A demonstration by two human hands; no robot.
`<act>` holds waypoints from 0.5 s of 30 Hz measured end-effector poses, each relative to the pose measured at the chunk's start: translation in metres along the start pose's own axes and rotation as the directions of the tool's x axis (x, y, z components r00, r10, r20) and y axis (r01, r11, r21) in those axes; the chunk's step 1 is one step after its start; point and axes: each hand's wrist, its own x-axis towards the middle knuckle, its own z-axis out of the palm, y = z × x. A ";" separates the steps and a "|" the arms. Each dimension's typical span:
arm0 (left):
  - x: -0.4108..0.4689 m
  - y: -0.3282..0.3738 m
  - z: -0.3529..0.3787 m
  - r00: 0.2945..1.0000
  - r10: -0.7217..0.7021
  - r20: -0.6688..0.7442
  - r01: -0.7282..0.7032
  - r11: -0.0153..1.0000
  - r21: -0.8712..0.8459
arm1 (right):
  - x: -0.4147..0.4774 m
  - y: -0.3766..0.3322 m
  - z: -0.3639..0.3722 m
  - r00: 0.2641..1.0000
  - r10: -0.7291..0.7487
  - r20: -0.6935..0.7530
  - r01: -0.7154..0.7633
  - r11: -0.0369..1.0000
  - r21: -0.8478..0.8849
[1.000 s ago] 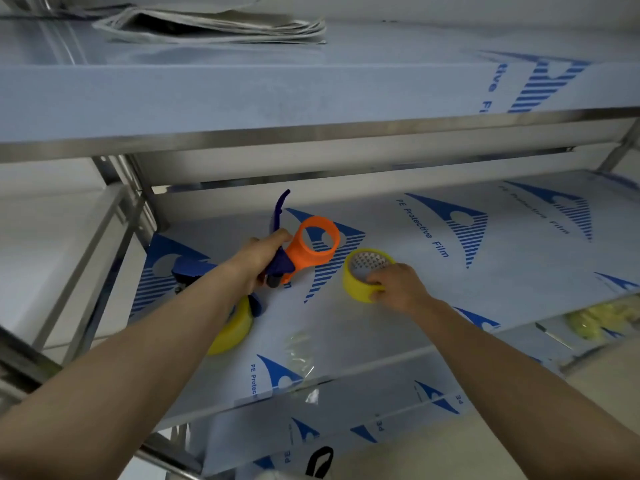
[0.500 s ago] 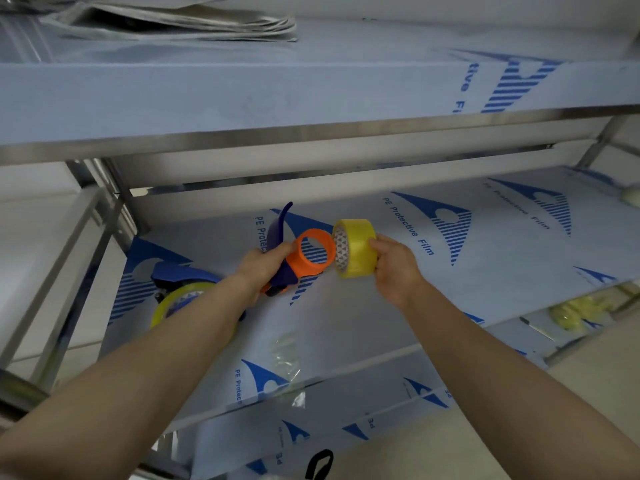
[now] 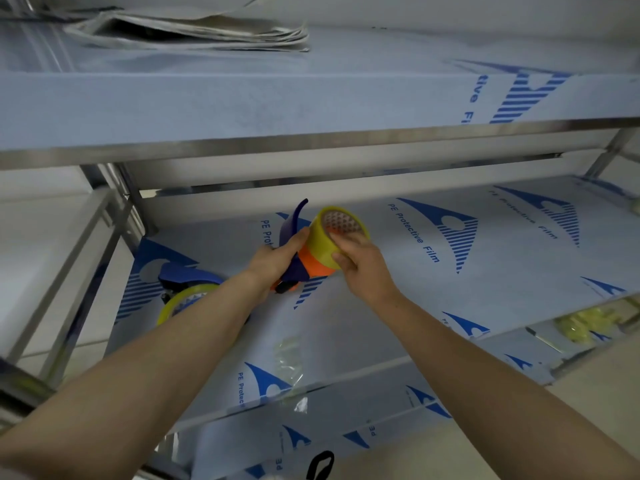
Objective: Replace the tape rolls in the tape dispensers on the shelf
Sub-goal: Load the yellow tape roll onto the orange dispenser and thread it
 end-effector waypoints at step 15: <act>0.000 0.006 -0.019 0.984 -0.027 0.174 0.044 0.995 -0.092 | 0.003 -0.016 -0.006 0.970 0.156 -0.186 -0.135 0.984 0.119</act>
